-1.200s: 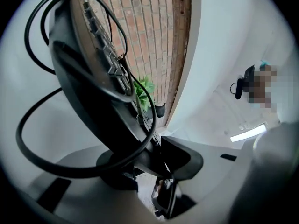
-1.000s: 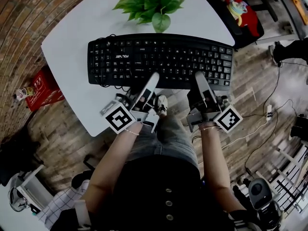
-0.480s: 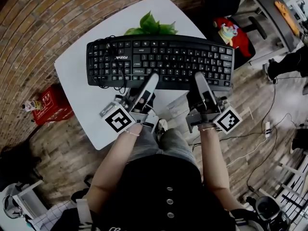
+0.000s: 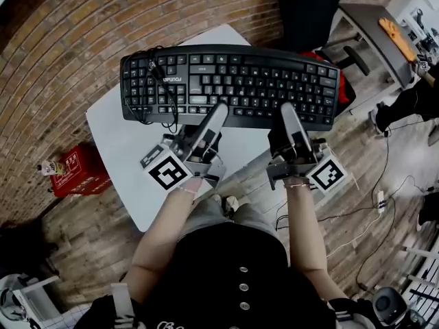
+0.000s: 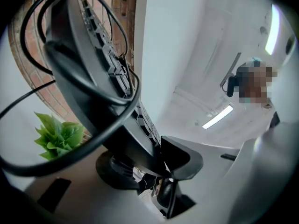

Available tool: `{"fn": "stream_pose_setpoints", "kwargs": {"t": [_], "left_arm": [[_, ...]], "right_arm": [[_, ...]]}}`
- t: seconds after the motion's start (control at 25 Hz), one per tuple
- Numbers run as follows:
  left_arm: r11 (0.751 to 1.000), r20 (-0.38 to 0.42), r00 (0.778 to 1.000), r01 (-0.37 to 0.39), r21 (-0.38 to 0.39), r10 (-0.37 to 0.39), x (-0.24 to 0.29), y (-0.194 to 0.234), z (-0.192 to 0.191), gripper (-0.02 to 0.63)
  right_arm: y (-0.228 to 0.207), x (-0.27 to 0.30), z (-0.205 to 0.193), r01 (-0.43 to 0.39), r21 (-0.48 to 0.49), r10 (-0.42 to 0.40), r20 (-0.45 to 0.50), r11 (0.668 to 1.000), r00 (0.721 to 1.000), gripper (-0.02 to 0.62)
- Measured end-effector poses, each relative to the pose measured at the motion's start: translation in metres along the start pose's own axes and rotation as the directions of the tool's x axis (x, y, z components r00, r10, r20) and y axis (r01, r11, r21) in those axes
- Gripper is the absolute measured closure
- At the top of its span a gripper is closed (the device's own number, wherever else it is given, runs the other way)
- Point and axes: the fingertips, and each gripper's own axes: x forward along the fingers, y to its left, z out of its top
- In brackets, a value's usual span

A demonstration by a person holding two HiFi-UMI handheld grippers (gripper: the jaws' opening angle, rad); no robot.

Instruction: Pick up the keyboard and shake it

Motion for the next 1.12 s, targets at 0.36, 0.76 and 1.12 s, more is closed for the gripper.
{"fn": "stream_pose_setpoints", "kwargs": {"t": [0.36, 0.76, 1.12], "left_arm": [[0.989, 0.026, 0.992, 0.118, 0.093, -0.12, 0.03, -0.025, 0.031, 0.442], [0.95, 0.027, 0.968, 0.239, 0.203, -0.249, 0.051, -0.077, 0.067, 0.445], [0.92, 0.017, 0.949, 0.301, 0.25, -0.316, 0.05, -0.085, 0.064, 0.451]], "right_arm": [[0.025, 0.024, 0.034, -0.111, -0.099, 0.117, 0.05, 0.989, 0.992, 0.488], [0.076, 0.04, 0.07, -0.227, -0.19, 0.249, 0.103, 0.955, 0.963, 0.488], [0.08, 0.033, 0.072, -0.292, -0.221, 0.324, 0.125, 0.93, 0.938, 0.489]]}}
